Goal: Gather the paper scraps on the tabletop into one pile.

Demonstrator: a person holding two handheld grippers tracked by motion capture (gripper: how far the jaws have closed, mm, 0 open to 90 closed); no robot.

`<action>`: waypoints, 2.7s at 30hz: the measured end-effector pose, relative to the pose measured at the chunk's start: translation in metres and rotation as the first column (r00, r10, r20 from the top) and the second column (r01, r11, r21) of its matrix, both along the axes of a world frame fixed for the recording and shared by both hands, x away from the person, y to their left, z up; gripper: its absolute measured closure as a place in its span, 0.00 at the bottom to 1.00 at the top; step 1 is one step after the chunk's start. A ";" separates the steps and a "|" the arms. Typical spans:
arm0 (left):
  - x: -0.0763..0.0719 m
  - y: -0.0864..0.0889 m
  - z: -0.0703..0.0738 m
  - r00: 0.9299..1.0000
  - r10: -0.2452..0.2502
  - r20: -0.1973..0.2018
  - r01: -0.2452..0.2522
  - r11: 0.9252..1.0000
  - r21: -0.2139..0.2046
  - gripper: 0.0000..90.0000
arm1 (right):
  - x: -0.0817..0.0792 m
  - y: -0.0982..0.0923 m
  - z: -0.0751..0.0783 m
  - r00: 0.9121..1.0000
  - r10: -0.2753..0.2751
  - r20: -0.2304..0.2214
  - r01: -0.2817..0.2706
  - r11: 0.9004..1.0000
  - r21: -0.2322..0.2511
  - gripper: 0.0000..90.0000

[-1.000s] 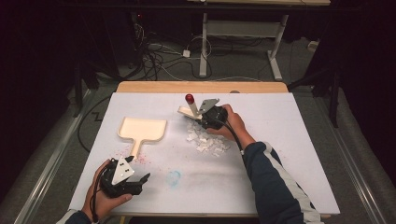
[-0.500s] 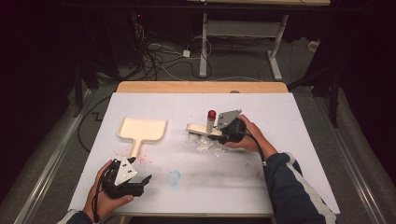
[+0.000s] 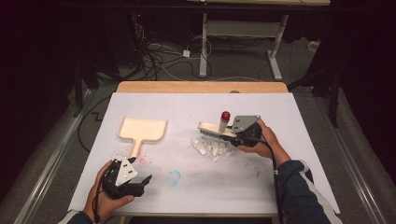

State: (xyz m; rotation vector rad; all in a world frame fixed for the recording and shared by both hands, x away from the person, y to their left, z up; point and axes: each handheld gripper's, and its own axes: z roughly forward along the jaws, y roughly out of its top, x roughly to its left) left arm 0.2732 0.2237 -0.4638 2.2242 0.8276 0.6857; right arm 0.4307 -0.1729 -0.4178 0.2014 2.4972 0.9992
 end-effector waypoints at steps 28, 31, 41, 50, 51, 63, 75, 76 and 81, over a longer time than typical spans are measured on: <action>0.001 0.002 -0.002 1.000 -0.017 -0.012 0.017 1.000 -0.010 0.22 | 0.088 0.084 -0.017 0.977 -0.211 0.043 0.213 0.975 -0.060 0.75; 0.001 0.003 -0.001 1.000 -0.017 -0.009 0.017 1.000 -0.012 0.22 | 0.086 0.086 -0.019 0.985 -0.173 0.017 0.174 0.982 -0.070 0.75; 0.000 0.001 -0.002 0.999 -0.027 -0.020 0.027 1.000 0.001 0.22 | 0.058 0.056 -0.017 0.999 -0.004 -0.050 0.000 0.997 -0.071 0.75; -0.001 -0.002 -0.003 0.999 -0.034 -0.035 0.034 0.999 0.000 0.22 | 0.026 0.021 -0.008 0.997 0.049 -0.064 -0.052 0.997 -0.048 0.75; -0.001 -0.002 -0.003 0.999 -0.035 -0.035 0.035 0.999 -0.001 0.22 | 0.024 0.017 -0.007 0.997 0.049 -0.064 -0.052 0.998 -0.034 0.75; -0.003 -0.002 -0.001 0.999 -0.041 -0.027 0.041 0.999 0.012 0.22 | 0.007 -0.016 0.006 0.974 -0.217 -0.059 0.222 0.972 0.081 0.75; -0.004 -0.002 0.000 0.999 -0.041 -0.024 0.041 0.999 0.018 0.22 | -0.005 -0.020 -0.007 0.925 -0.380 -0.013 0.379 0.923 -0.065 0.75; -0.004 -0.002 0.000 0.999 -0.042 -0.024 0.042 0.999 0.018 0.22 | -0.004 -0.020 -0.009 0.925 -0.378 -0.025 0.376 0.925 -0.058 0.75; -0.005 -0.002 0.000 0.999 -0.044 -0.023 0.044 0.999 0.020 0.22 | -0.009 -0.015 -0.009 0.932 -0.346 -0.104 0.345 0.938 -0.031 0.75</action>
